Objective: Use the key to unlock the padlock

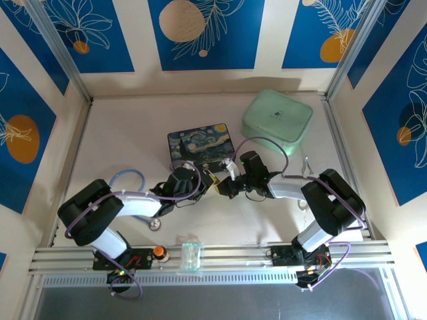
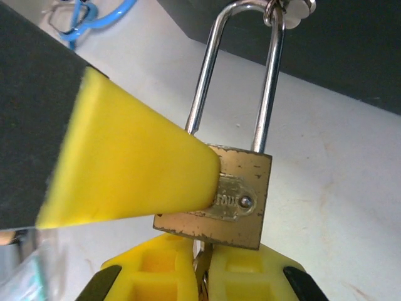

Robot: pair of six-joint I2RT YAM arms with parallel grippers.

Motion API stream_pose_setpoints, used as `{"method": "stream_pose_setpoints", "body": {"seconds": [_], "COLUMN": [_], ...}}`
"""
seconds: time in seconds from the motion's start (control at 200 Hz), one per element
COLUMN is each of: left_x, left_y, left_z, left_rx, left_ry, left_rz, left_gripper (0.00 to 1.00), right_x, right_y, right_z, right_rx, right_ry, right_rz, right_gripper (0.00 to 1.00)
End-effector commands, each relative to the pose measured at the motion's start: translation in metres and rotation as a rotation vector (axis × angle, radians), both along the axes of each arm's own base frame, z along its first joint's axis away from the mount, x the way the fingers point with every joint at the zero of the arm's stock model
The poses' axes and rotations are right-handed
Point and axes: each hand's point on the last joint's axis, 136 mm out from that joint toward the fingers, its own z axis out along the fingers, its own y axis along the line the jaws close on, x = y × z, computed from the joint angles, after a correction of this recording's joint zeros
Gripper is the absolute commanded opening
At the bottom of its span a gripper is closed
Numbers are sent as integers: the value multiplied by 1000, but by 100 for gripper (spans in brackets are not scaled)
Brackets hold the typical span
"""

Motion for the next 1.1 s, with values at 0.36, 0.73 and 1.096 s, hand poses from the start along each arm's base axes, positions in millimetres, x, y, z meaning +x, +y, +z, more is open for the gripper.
{"method": "stream_pose_setpoints", "body": {"seconds": [0.36,0.73,1.096], "left_x": [-9,-9,-22], "left_y": [19,22,55], "left_z": [-22,-23,-53], "left_rx": [72,103,458], "left_ry": [31,23,29], "left_rz": [3,1,-141], "left_gripper": [0,0,0], "right_x": [17,16,34], "right_y": [-22,-22,-46], "right_z": [-4,-4,8], "right_rx": [39,29,-181], "right_ry": [173,183,49], "right_rz": [-134,-140,-358], "right_gripper": [20,30,48]}}
